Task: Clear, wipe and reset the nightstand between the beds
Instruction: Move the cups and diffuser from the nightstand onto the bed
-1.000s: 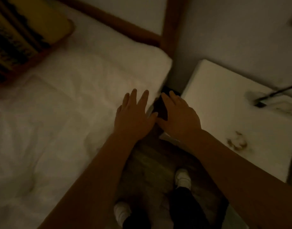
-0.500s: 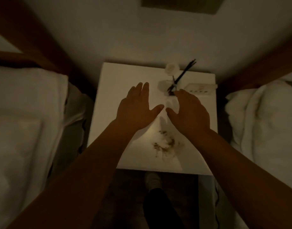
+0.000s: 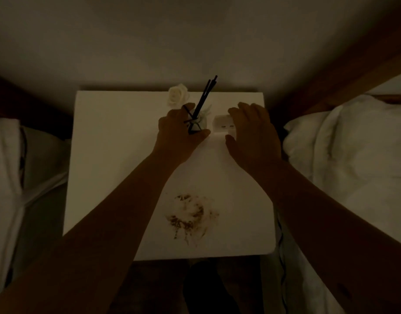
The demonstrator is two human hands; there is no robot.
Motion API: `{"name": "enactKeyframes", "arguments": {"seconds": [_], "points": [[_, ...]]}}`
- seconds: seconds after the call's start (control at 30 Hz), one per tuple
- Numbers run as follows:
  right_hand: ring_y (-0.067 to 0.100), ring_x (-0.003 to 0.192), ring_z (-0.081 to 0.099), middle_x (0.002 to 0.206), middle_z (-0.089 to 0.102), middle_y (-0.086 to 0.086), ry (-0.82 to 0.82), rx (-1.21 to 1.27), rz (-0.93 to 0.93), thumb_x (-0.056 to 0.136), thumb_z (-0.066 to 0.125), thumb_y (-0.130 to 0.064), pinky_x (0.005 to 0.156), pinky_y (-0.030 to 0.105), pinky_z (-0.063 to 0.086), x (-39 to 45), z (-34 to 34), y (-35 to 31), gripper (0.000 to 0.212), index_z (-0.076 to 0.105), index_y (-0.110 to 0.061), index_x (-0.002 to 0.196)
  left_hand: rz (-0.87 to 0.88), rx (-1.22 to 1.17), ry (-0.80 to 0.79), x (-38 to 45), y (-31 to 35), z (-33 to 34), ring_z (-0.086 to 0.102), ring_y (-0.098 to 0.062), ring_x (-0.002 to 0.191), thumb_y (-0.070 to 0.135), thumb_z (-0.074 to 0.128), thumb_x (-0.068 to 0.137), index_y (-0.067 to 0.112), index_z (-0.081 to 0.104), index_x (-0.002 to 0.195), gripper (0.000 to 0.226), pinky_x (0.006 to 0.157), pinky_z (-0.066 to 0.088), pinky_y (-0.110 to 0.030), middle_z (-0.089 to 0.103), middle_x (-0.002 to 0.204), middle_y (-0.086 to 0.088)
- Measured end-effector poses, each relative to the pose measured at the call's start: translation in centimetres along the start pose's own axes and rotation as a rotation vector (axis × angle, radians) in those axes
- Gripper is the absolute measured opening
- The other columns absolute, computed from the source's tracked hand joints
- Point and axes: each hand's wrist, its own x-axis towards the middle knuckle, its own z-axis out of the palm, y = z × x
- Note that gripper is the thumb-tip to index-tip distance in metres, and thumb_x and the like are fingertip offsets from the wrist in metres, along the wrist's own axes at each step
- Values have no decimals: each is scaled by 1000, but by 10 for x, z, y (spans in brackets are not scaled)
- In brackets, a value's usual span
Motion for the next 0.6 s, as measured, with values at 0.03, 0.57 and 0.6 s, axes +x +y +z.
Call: {"name": "enactKeyframes", "arguments": {"seconds": [0.03, 0.57, 0.6], "points": [[34, 129, 37, 136, 49, 10, -5, 11, -19, 84, 64, -22, 96, 51, 45, 3, 1, 1, 51, 48, -14, 132, 8, -108, 21, 1, -1, 0, 59, -29, 110, 38, 73, 77, 21, 58, 119, 48, 98, 45, -49, 63, 116, -1], [30, 97, 55, 101, 67, 6, -86, 36, -243, 94, 53, -26, 68, 34, 42, 24, 2, -72, 20, 64, -19, 110, -129, -685, 213, -47, -52, -72, 66, -20, 102, 23, 76, 73, 39, 65, 92, 26, 84, 57, -44, 68, 105, -1], [30, 94, 56, 97, 67, 6, -85, 38, -268, 94, 54, -26, 66, 33, 41, 23, 3, -86, 18, 65, -19, 107, -150, -689, 236, -54, -62, -82, 67, -17, 100, 19, 77, 76, 35, 65, 94, 27, 84, 57, -40, 69, 104, 1]]}}
